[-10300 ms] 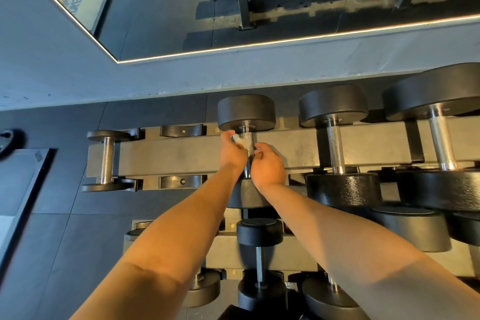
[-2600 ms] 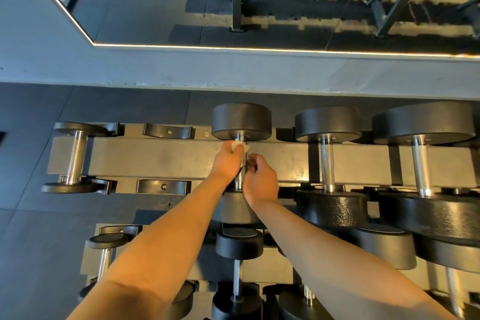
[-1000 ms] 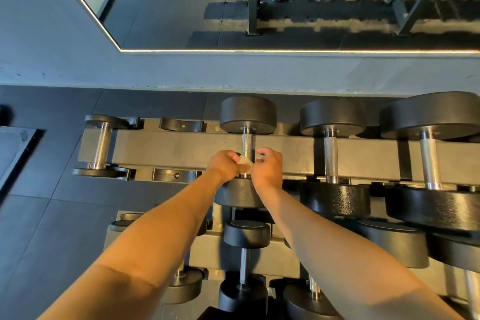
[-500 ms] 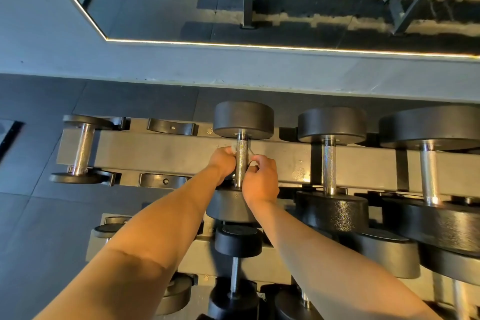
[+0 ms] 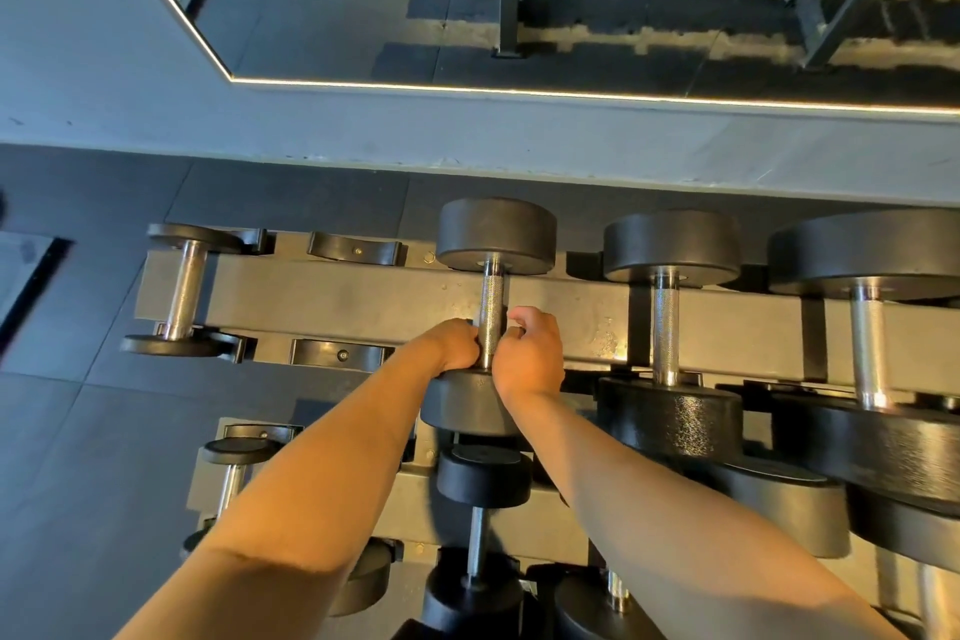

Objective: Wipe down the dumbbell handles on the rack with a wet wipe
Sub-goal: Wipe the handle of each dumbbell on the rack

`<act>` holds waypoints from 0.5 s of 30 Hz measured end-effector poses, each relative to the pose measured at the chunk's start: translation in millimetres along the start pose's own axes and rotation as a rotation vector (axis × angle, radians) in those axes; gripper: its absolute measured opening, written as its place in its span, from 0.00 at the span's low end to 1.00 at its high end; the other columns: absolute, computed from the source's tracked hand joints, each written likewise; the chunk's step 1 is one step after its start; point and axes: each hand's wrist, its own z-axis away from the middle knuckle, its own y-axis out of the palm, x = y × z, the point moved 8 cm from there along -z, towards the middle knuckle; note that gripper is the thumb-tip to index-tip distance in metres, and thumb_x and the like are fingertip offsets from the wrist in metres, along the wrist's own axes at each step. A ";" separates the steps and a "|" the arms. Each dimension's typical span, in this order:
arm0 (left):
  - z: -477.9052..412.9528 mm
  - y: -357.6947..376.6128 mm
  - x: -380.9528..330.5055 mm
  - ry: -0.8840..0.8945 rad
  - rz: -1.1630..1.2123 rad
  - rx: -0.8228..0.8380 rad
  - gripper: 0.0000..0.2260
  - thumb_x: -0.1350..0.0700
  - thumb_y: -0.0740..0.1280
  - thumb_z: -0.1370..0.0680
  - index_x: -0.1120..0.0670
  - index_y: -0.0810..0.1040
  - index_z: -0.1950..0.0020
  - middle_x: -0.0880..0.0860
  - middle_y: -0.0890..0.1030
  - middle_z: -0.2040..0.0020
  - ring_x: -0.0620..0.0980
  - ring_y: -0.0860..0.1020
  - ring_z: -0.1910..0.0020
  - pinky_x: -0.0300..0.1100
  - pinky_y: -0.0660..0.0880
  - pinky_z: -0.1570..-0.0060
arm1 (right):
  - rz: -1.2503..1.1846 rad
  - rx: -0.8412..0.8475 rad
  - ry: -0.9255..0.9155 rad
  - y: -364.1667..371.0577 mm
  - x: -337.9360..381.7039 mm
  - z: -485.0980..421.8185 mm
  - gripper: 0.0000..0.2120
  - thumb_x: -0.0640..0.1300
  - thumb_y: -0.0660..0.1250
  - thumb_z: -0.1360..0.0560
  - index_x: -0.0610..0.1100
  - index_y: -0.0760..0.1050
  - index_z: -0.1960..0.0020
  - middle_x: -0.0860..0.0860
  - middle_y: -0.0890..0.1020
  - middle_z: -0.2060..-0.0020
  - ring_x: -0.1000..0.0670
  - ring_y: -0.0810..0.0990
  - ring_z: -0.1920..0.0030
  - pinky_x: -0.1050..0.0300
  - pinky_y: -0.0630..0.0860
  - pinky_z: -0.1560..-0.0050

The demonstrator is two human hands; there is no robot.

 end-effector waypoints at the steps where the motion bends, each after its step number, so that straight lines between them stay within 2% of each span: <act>1: 1.4 -0.8 -0.7 -0.007 0.000 -0.026 0.12 0.63 0.59 0.18 0.64 0.77 0.38 0.63 0.79 0.39 0.59 0.77 0.39 0.43 0.71 0.47 | -0.006 0.004 -0.003 0.5 0.1 -0.1 0.11 0.40 0.60 0.19 0.49 0.76 0.40 0.52 0.75 0.40 0.54 0.75 0.47 0.57 0.75 0.47; 4: 9.9 -9.3 7.4 -0.060 0.069 -0.213 0.12 0.60 0.59 0.17 0.63 0.79 0.42 0.62 0.81 0.43 0.60 0.79 0.42 0.47 0.74 0.44 | -0.021 0.012 -0.005 1.4 -0.3 -0.5 0.11 0.39 0.60 0.19 0.48 0.76 0.40 0.52 0.75 0.41 0.55 0.73 0.47 0.61 0.71 0.49; 7: 16.0 -17.1 21.9 -0.074 0.396 -0.431 0.10 0.60 0.60 0.18 0.59 0.80 0.51 0.59 0.83 0.53 0.58 0.81 0.50 0.46 0.76 0.53 | -0.013 0.021 -0.020 2.5 0.6 0.7 0.11 0.40 0.61 0.19 0.48 0.76 0.40 0.53 0.74 0.41 0.54 0.74 0.47 0.62 0.69 0.51; 10: 20.8 -35.6 13.9 0.031 0.701 -0.625 0.11 0.61 0.60 0.18 0.60 0.79 0.55 0.55 0.78 0.62 0.50 0.76 0.63 0.42 0.70 0.63 | -0.007 0.004 -0.015 2.1 -0.8 0.9 0.11 0.40 0.61 0.19 0.48 0.77 0.40 0.53 0.75 0.41 0.55 0.74 0.48 0.62 0.68 0.51; 13: 18.3 -45.9 -16.1 0.132 0.721 -0.667 0.17 0.59 0.62 0.18 0.57 0.72 0.67 0.52 0.71 0.70 0.46 0.68 0.69 0.42 0.66 0.67 | -0.006 -0.032 -0.003 0.5 -1.3 1.1 0.12 0.39 0.61 0.20 0.48 0.78 0.39 0.52 0.76 0.41 0.54 0.75 0.47 0.62 0.69 0.51; 15: 17.5 -45.4 -26.0 0.162 0.653 -0.705 0.20 0.61 0.62 0.18 0.53 0.67 0.71 0.50 0.68 0.72 0.45 0.65 0.71 0.43 0.64 0.69 | -0.002 -0.044 -0.014 -0.4 0.8 1.3 0.12 0.39 0.61 0.20 0.46 0.78 0.39 0.51 0.76 0.40 0.54 0.75 0.46 0.63 0.68 0.49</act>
